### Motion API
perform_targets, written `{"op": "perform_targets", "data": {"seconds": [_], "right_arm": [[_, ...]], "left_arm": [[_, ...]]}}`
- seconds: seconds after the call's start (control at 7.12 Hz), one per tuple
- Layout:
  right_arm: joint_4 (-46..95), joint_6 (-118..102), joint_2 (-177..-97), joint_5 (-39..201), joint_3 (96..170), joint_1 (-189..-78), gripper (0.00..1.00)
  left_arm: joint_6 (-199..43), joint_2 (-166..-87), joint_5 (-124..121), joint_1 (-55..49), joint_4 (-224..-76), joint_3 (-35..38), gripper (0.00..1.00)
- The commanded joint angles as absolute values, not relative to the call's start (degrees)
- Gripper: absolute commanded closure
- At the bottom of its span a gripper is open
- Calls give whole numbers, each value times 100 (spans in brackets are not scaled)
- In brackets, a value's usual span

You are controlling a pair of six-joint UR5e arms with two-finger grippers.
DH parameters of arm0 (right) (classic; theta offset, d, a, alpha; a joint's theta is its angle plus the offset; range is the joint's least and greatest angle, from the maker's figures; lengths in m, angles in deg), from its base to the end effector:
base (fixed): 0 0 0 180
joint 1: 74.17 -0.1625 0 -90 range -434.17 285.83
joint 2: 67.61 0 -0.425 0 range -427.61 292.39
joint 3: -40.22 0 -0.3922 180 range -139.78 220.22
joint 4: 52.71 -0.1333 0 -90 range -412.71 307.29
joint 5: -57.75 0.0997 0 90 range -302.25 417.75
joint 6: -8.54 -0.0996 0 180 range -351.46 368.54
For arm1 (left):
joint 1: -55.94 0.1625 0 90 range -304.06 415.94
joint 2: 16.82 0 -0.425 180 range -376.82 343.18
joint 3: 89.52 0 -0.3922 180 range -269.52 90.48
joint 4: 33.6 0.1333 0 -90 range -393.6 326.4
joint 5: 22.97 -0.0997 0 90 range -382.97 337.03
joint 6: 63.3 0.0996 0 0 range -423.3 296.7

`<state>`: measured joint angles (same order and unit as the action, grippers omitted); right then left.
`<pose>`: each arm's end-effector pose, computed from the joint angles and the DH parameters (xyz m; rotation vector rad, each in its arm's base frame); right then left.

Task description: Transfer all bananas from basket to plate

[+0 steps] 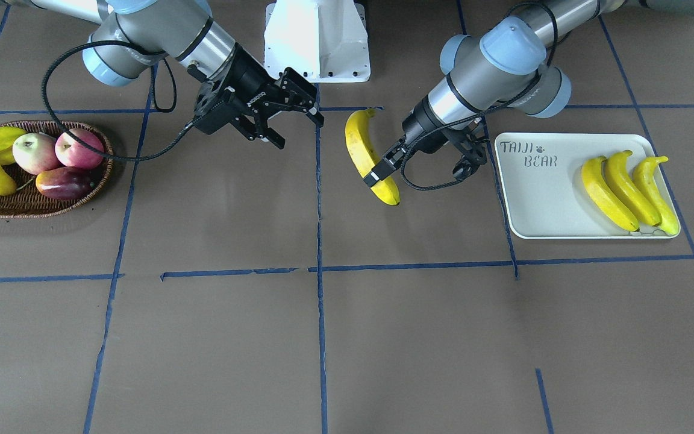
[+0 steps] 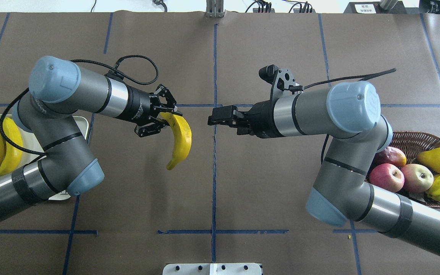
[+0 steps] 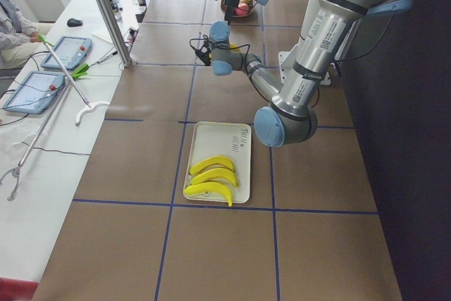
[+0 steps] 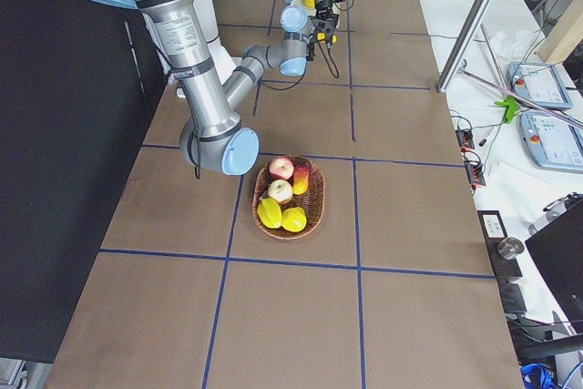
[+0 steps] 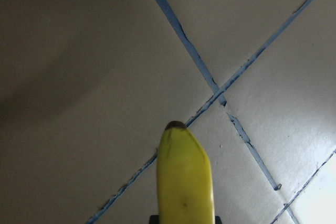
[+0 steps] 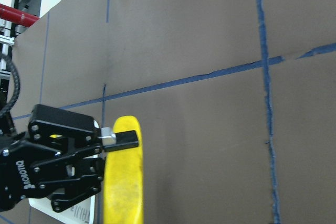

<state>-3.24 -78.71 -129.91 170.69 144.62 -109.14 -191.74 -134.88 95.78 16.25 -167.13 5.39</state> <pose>-0.4312 -0.4169 0.1887 0.1486 -1.4470 0.1711 0.4358 -0.4726 0.2475 -0.4218 1.3471 -0.8060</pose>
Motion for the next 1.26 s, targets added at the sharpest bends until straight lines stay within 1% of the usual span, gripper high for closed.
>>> {"op": "perform_targets", "data": {"seconds": [0.0, 0.14, 0.28, 0.42, 0.56, 0.7, 0.84, 1.12], "right_arm": [[796, -7647, -13045, 18199, 14586, -11660, 1], [1533, -7114, -13089, 18238, 14752, -11715, 1], [2724, -6526, -13081, 18229, 15014, -11689, 1], [3980, -5659, -13089, 18177, 15400, -11767, 1], [4863, -4788, -13089, 18142, 15673, -11925, 1], [5133, -4058, -13237, 18133, 15711, -12057, 1], [5118, -3441, -13561, 18124, 15755, -12154, 1], [5065, -1844, -14640, 18185, 16114, -12661, 1]], "left_arm": [[-18283, -13363, 9612, 1359, -16030, 750, 100], [-17596, -12963, 9604, 1314, -15268, 1178, 100], [-17137, -12776, 9604, 1279, -14704, 1556, 100], [-16784, -12513, 9595, 1217, -14350, 1769, 100], [-16267, -12267, 9630, 1034, -14155, 1849, 100], [-15531, -11995, 9630, 936, -13997, 1850, 100], [-15088, -11644, 9613, 805, -13978, 1850, 100], [-14663, -11036, 9604, 532, -14083, 1772, 100]]}}
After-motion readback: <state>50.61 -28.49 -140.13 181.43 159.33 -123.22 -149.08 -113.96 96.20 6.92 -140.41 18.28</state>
